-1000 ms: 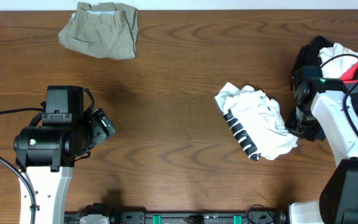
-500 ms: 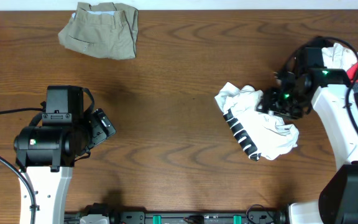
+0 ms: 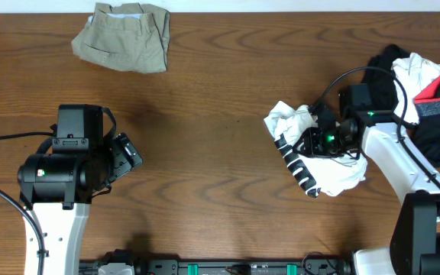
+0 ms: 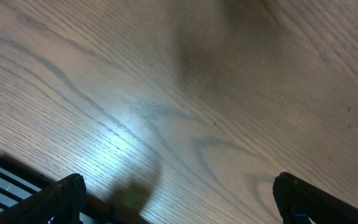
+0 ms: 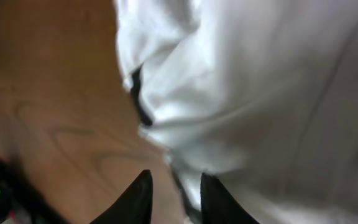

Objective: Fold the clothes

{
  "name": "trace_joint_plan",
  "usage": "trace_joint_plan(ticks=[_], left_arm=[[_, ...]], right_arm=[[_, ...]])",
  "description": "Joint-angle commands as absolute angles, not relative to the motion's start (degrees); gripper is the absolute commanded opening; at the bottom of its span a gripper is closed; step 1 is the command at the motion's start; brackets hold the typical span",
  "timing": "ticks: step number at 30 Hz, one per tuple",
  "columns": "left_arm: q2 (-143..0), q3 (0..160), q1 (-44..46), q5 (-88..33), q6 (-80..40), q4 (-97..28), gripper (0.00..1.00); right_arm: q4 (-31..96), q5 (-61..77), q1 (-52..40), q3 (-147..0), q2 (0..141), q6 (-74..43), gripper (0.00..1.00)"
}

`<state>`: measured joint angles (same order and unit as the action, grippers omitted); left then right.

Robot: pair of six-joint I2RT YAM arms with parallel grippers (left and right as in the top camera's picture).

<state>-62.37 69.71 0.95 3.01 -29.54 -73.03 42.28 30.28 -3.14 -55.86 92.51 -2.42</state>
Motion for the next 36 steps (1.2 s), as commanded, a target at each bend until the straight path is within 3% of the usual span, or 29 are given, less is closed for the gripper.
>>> trace_joint_plan(ticks=[1, 13, 22, 36], left_arm=[[-62.5, 69.3, 0.7, 3.6, -28.8, -73.1, 0.98], [-62.5, 69.3, 0.7, 2.2, -28.7, -73.1, 0.98], [-62.5, 69.3, 0.7, 2.2, -28.7, -73.0, 0.98], [-62.5, 69.3, 0.7, 2.2, -28.7, -73.0, 0.98]], right_arm=[[38.7, 29.8, -1.4, -55.8, 92.1, -2.0, 0.24], [31.6, 32.3, -1.8, -55.5, 100.7, -3.1, 0.19], [21.8, 31.1, -3.3, -55.5, 105.5, -11.3, 0.18], [-1.5, 24.0, -20.6, -56.3, 106.8, -30.8, 0.24]])
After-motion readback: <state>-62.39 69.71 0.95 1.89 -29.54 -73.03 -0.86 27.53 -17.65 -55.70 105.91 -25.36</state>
